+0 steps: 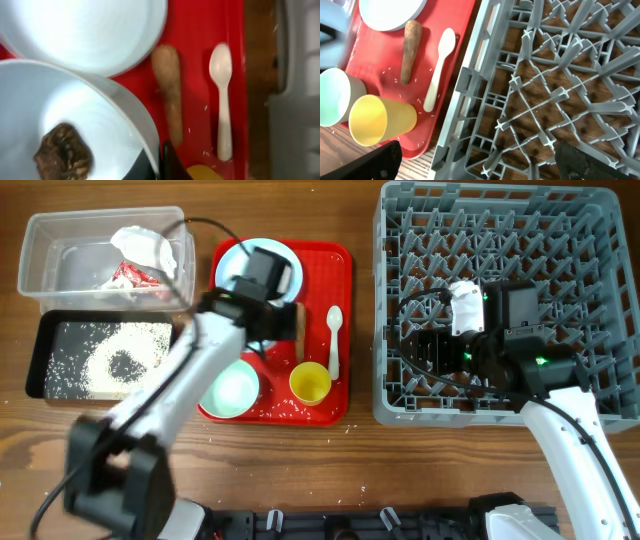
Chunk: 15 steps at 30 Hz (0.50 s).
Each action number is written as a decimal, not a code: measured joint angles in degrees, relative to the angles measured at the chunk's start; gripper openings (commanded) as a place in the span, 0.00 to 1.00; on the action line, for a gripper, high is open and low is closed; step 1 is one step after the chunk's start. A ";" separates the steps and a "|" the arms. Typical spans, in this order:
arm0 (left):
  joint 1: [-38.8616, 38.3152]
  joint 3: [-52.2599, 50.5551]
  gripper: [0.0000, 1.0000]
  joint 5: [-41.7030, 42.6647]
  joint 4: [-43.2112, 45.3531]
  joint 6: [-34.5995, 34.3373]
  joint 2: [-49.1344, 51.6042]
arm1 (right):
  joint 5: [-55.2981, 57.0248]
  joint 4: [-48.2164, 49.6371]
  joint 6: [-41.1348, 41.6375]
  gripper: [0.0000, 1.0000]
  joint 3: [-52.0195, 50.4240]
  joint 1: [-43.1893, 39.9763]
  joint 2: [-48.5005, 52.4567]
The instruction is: Sort waste into correct bins and load items into the dishwasher rack
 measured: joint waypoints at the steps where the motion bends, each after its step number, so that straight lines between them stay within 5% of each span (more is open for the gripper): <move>1: 3.39 0.96 0.04 1.66 -1.31 -0.72 -3.39 | 0.00 0.00 0.00 1.00 0.00 0.00 0.00; 8: 34.36 1.38 0.04 17.07 -9.31 -1.07 -7.21 | 0.00 0.44 0.07 1.00 0.00 0.00 0.00; 15: 61.51 -1.25 0.04 51.49 -7.56 8.57 5.55 | 0.00 0.48 0.48 1.00 0.00 0.00 0.00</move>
